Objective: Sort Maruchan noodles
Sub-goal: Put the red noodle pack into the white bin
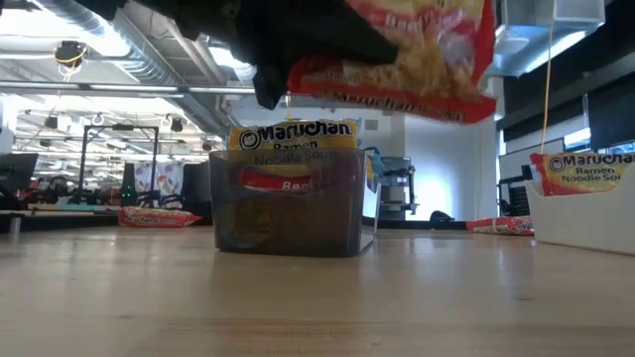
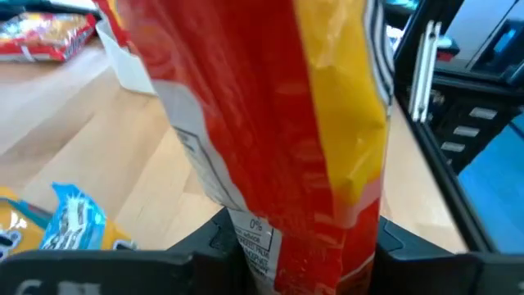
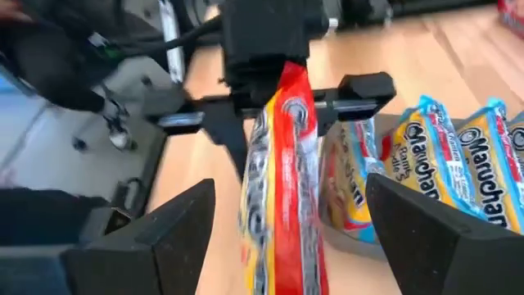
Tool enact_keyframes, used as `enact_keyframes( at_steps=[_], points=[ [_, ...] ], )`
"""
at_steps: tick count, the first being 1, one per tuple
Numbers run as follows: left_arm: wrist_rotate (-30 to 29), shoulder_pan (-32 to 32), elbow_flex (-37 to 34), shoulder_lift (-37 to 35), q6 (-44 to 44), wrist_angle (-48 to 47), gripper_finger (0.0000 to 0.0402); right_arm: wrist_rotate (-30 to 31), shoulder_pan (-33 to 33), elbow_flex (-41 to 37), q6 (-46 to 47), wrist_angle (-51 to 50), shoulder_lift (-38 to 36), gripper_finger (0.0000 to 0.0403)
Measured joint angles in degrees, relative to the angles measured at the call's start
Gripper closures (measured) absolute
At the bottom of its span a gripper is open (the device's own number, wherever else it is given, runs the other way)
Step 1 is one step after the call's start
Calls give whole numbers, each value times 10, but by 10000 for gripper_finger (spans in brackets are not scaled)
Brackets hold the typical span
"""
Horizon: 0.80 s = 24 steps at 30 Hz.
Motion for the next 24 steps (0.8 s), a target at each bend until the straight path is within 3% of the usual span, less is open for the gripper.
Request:
enact_keyframes(
  at_steps=[7, 14, 19, 24],
  points=[
    [-1, 8, 0, 0, 0, -13, 283, -63, -46, 126, 2, -177, 85, 114],
    [-15, 7, 0, 0, 4, -16, 282, -78, -49, 154, 15, -196, 131, 119],
    [-10, 7, 0, 0, 4, -16, 282, -87, -52, 154, 14, -196, 147, 161],
    [-5, 7, 0, 0, 4, -11, 282, -95, -50, 154, 13, -196, 147, 228]
  ],
)
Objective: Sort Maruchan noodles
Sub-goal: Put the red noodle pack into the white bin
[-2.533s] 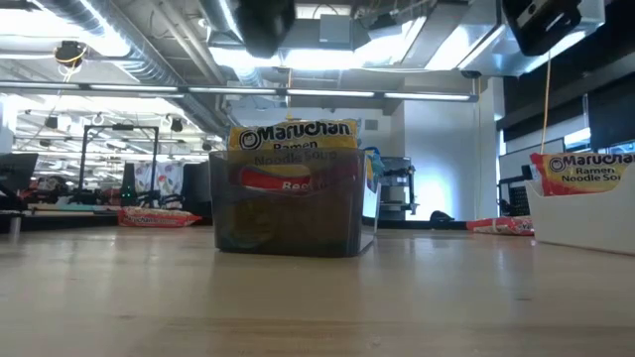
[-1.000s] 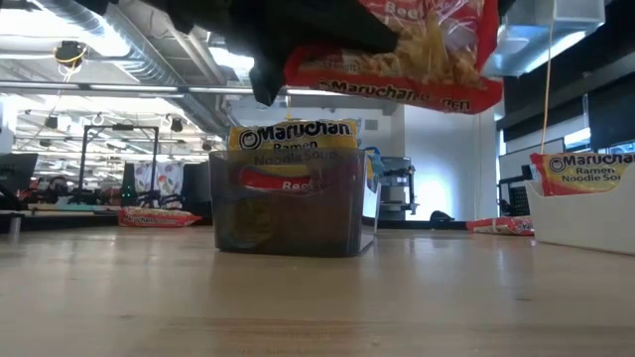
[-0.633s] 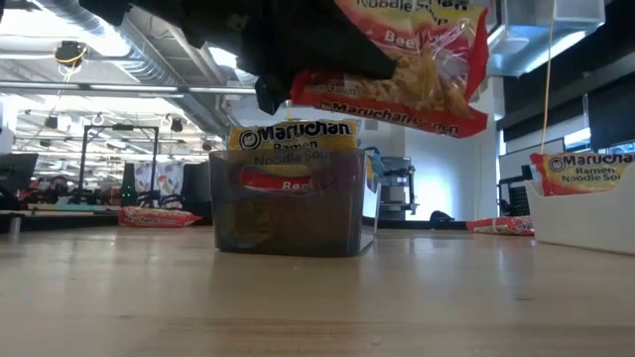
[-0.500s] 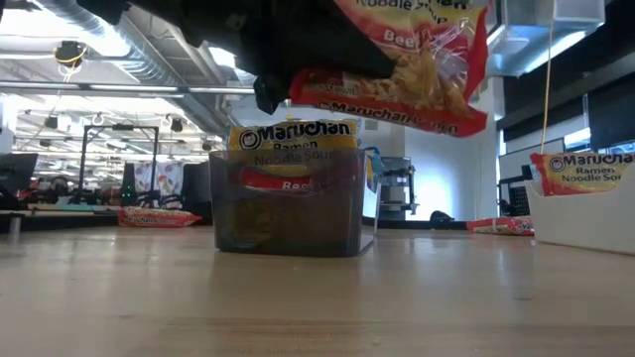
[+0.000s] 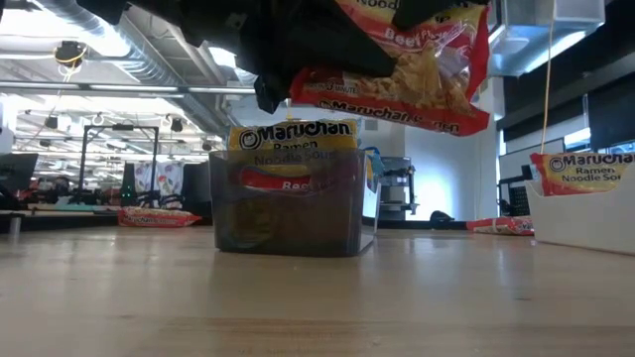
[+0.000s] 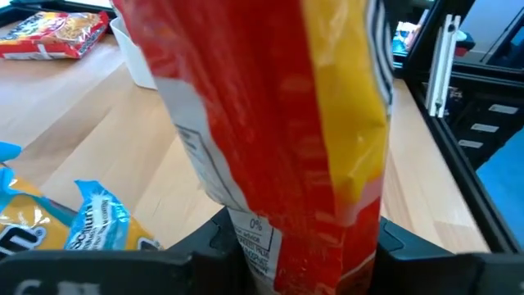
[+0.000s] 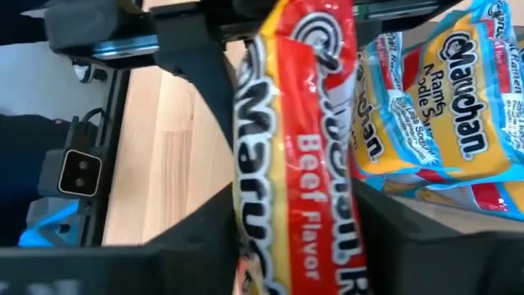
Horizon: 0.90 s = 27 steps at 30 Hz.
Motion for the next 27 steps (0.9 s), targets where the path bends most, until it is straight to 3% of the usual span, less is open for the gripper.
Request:
enact_keyframes(
  at_steps=[7, 11, 17, 21, 27],
  points=[
    [9, -1, 0, 0, -18, 2, 238, -7, 1, 0, -15, 2, 0, 314],
    [14, -1, 0, -5, -21, -3, 208, -8, 0, 0, -22, 0, -3, 315],
    [15, -9, 0, -40, -30, -54, 203, -20, 3, 0, -16, -64, -49, 307],
    [15, -18, 0, -56, -36, -88, 205, -15, 5, 0, -10, -162, -109, 316],
    [11, -30, 0, -56, -39, -94, 205, 43, 4, -16, 51, -342, -215, 308]
  ],
)
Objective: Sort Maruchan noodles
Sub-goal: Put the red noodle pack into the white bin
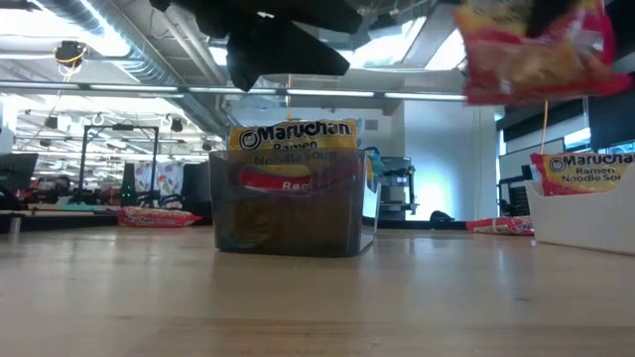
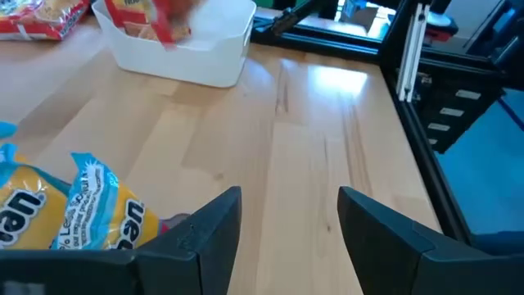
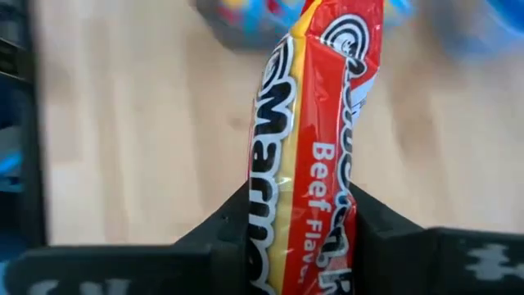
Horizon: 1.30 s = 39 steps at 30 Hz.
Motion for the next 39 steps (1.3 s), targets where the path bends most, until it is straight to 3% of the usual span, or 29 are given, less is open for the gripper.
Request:
enact_keyframes(
  at_steps=[7, 15, 24, 33, 39],
  points=[
    [0, -1, 0, 1, 9, 1, 205, 72, 0, -77, 32, -132, -128, 315],
    [0, -3, 0, 1, 8, 6, 205, 49, -5, -200, 72, -134, -219, 311],
    [-2, 2, 0, 1, 9, 8, 205, -10, -29, -283, 88, -93, -216, 309],
    [-1, 7, 0, 2, 10, 8, 205, -18, -86, -317, 58, -53, -215, 306],
    [-1, 7, 0, 2, 10, 8, 205, -15, -90, -320, 71, -51, -210, 273]
  ],
)
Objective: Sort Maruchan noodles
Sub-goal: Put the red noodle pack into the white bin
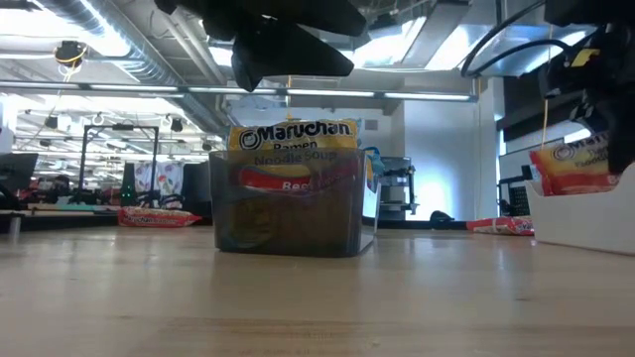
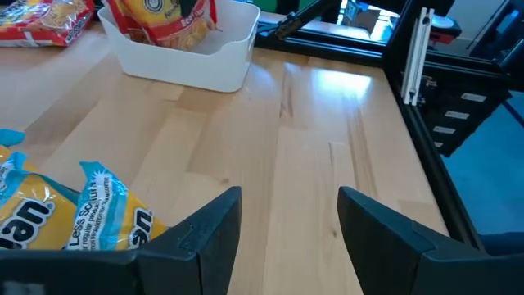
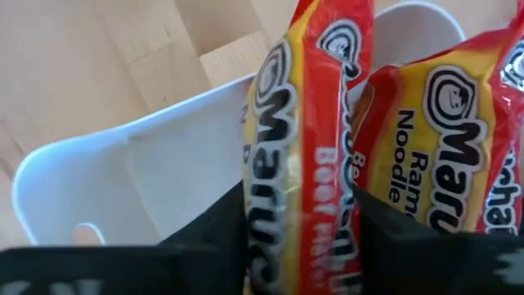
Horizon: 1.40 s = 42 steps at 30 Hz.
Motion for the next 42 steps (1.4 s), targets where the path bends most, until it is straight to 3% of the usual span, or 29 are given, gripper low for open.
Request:
enact_keyframes(
  at_steps=[8, 17, 27, 32, 36, 42],
  points=[
    [11, 0, 0, 0, 0, 0, 205, 14, 0, 0, 1, 1, 23, 203],
    [18, 0, 0, 0, 0, 6, 205, 15, 0, 2, 1, -1, 40, 199],
    [17, 0, 0, 0, -1, 11, 205, 19, 0, 117, 30, -78, 39, 198],
    [18, 0, 0, 0, -1, 17, 205, 108, -7, 169, 63, -8, 47, 198],
    [15, 0, 0, 0, 12, 5, 205, 159, -77, 183, 52, 41, 72, 199],
    [37, 5, 0, 0, 15, 1, 205, 123, -274, 182, -55, 44, 151, 249]
  ],
)
